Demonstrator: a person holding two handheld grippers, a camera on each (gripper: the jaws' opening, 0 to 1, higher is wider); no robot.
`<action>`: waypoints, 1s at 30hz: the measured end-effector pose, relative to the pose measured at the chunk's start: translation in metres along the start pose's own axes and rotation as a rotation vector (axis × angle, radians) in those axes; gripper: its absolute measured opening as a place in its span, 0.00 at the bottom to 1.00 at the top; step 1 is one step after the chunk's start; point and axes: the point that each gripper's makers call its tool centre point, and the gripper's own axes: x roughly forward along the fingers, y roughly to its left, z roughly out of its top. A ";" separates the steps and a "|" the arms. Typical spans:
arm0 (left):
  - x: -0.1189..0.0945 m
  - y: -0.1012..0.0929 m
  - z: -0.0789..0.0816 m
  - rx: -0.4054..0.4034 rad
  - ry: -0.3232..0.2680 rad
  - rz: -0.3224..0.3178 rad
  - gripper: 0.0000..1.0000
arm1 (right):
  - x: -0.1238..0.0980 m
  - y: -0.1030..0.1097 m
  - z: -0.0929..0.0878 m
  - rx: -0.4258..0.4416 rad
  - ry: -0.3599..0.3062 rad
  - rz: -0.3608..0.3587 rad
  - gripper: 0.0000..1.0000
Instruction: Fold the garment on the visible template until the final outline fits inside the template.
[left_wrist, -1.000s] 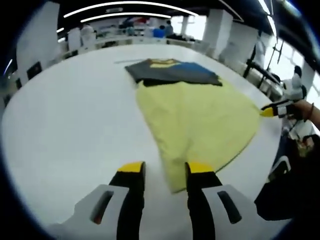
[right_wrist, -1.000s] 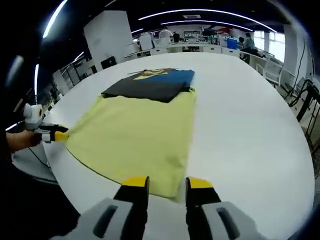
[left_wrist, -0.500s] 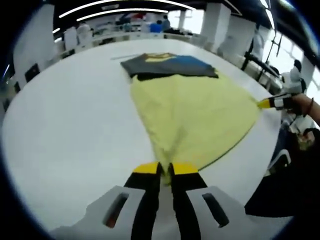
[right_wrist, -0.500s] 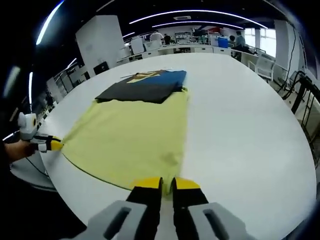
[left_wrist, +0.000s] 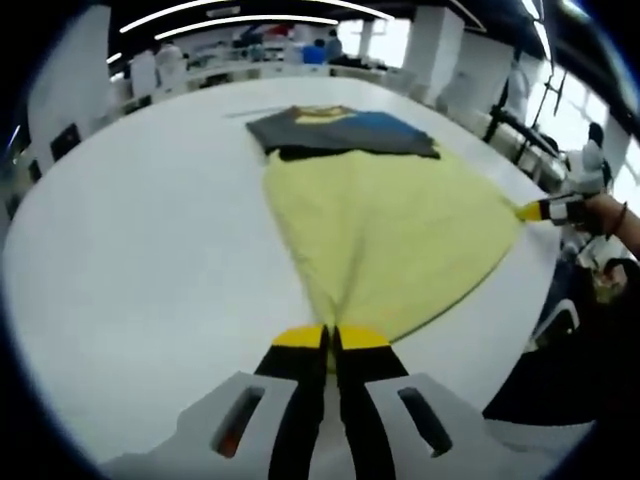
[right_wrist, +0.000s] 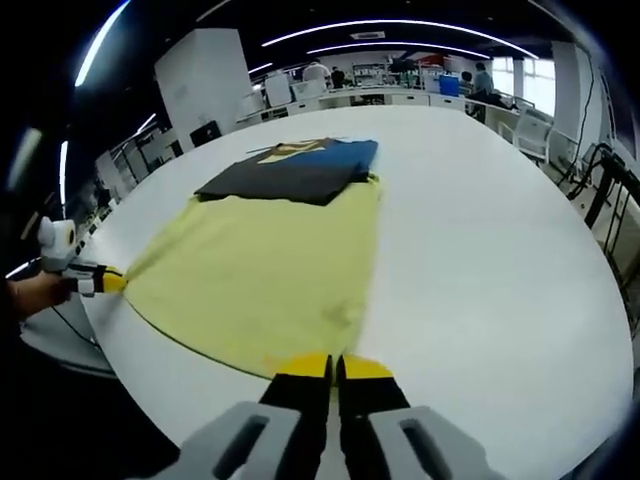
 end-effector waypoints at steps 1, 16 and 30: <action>-0.001 0.000 -0.001 -0.004 0.002 0.000 0.00 | -0.001 0.001 -0.001 -0.002 0.002 0.004 0.00; -0.026 0.005 -0.029 -0.092 0.056 -0.003 0.00 | -0.011 0.028 -0.017 -0.006 0.035 0.061 0.00; -0.044 0.003 -0.051 -0.090 0.107 0.012 0.00 | -0.025 0.046 -0.036 -0.047 0.081 0.108 0.00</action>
